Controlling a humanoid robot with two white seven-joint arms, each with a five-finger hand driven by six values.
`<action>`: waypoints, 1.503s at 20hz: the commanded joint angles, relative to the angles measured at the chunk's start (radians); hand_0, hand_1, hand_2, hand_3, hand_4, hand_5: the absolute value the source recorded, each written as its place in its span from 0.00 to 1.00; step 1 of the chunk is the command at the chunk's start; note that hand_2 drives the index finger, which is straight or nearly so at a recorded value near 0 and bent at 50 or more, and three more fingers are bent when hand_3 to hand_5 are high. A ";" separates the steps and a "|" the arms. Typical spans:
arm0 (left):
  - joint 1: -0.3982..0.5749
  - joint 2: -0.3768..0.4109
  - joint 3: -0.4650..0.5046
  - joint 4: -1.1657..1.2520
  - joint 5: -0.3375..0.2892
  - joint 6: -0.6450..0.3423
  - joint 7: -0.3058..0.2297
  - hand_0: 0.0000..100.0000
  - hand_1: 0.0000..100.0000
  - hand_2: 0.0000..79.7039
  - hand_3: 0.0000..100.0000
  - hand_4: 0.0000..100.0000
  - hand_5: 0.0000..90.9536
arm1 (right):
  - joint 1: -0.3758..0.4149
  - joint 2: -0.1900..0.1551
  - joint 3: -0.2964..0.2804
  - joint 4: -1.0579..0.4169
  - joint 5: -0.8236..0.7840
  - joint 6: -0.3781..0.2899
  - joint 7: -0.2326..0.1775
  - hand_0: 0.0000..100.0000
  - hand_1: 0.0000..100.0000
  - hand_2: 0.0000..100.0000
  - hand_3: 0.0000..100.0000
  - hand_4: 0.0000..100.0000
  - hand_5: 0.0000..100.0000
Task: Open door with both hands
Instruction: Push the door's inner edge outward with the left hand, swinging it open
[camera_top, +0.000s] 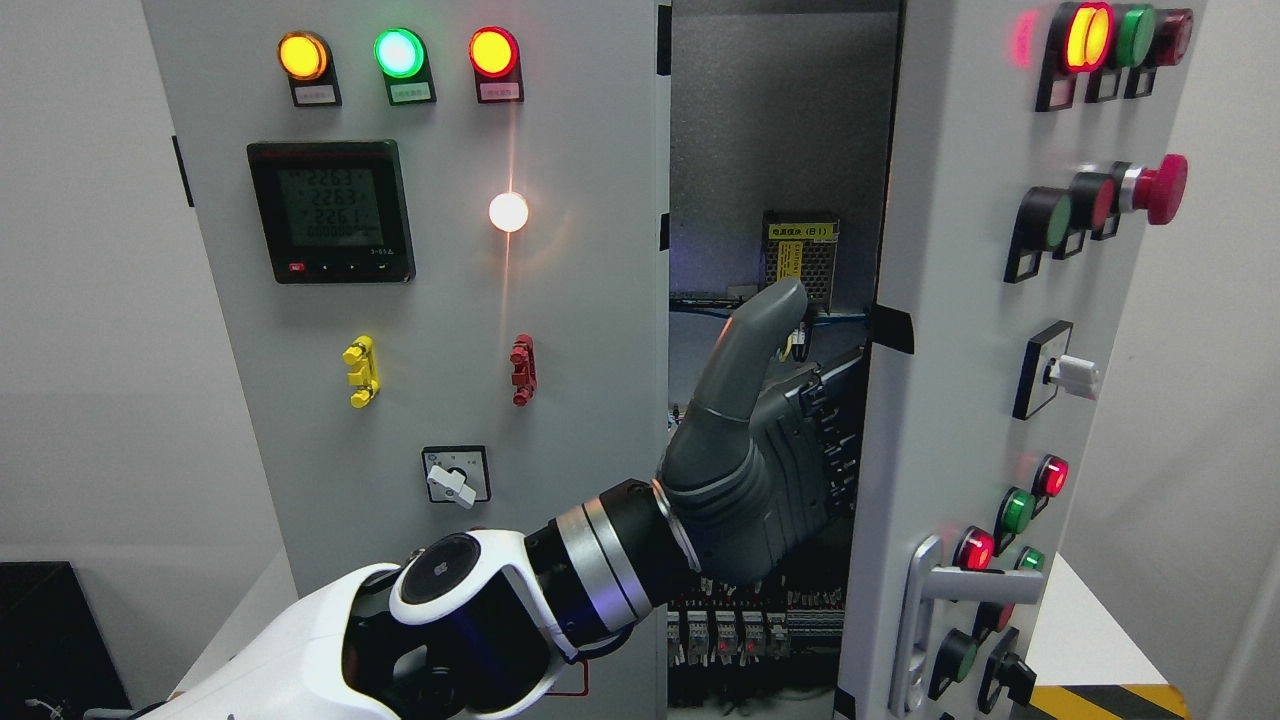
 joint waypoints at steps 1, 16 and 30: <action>-0.009 -0.041 -0.035 0.003 0.000 0.000 0.000 0.00 0.00 0.00 0.00 0.00 0.00 | 0.000 0.000 0.000 0.000 0.000 0.000 0.000 0.19 0.00 0.00 0.00 0.00 0.00; -0.038 -0.127 -0.093 0.006 -0.001 -0.001 0.000 0.00 0.00 0.00 0.00 0.00 0.00 | 0.000 0.000 0.000 0.000 0.000 0.000 0.000 0.19 0.00 0.00 0.00 0.00 0.00; -0.041 -0.268 -0.102 0.074 -0.015 0.014 0.001 0.00 0.00 0.00 0.00 0.00 0.00 | 0.000 0.000 0.000 0.000 0.000 0.000 0.000 0.19 0.00 0.00 0.00 0.00 0.00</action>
